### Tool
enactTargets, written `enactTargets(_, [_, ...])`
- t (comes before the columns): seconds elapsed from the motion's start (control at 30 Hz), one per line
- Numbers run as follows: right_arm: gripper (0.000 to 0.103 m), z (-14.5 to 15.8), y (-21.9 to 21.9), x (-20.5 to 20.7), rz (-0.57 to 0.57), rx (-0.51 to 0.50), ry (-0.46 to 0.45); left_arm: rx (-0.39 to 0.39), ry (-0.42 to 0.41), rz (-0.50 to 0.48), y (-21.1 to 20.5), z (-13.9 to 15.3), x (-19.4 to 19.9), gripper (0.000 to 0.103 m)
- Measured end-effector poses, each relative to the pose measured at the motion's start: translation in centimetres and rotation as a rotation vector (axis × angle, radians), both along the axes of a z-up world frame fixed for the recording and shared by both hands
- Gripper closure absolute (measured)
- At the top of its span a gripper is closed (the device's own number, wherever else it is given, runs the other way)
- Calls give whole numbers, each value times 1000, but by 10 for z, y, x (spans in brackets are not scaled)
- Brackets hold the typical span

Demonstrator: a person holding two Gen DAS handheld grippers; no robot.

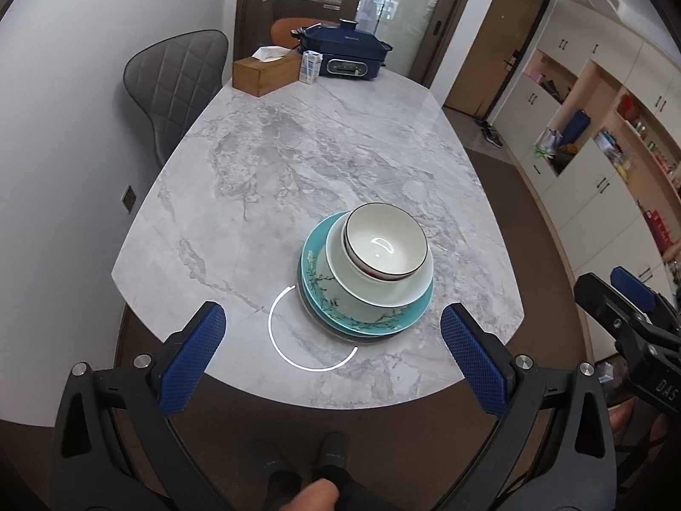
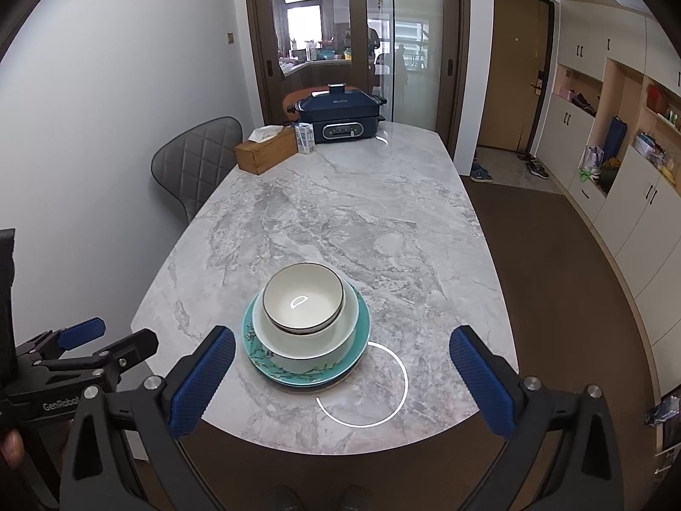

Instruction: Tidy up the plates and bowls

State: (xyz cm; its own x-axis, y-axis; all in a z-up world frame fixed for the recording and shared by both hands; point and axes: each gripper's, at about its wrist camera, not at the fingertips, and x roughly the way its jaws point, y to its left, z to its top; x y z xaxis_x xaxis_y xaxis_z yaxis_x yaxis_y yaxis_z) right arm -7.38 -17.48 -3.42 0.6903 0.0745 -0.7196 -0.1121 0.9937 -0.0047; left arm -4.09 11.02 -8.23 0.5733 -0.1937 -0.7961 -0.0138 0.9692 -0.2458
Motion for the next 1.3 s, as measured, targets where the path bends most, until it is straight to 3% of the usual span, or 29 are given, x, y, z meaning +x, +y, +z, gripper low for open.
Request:
enactTargets(0.1, [0,6,2,-7,6,-5,-33,-72,3,-1,4,1,-5,0])
enactTargets(0.23, [0,14,6,-14,5,-53,-83,-111,-4,-36,4,5,-11,0])
enactTargets(0.37, [0,12,3,-13,-5,-54,-69,-170,12,-69,-2,8,-12,1])
enactTargets(0.6, [0,9,-2,-11,-28,-55,-42,-4,10,-39,-19,15,-12,0])
enactTargets(0.7, [0,8,-4,-10,-36,-45,-29,-6,9,1,-16,13,-15,0])
enactTargets(0.8, [0,7,-4,-10,-41,-45,-20,-65,-8,14,-11,13,-19,0])
enactTargets(0.9, [0,4,-6,-7,-46,-39,-6,54,9,47,-17,11,-17,0])
enactTargets(1.13, [0,-1,-2,-8,-40,-41,13,113,9,37,-29,9,-17,0])
enactTargets(1.3, [0,-3,-2,-9,-40,-40,20,53,15,22,-30,7,-17,0])
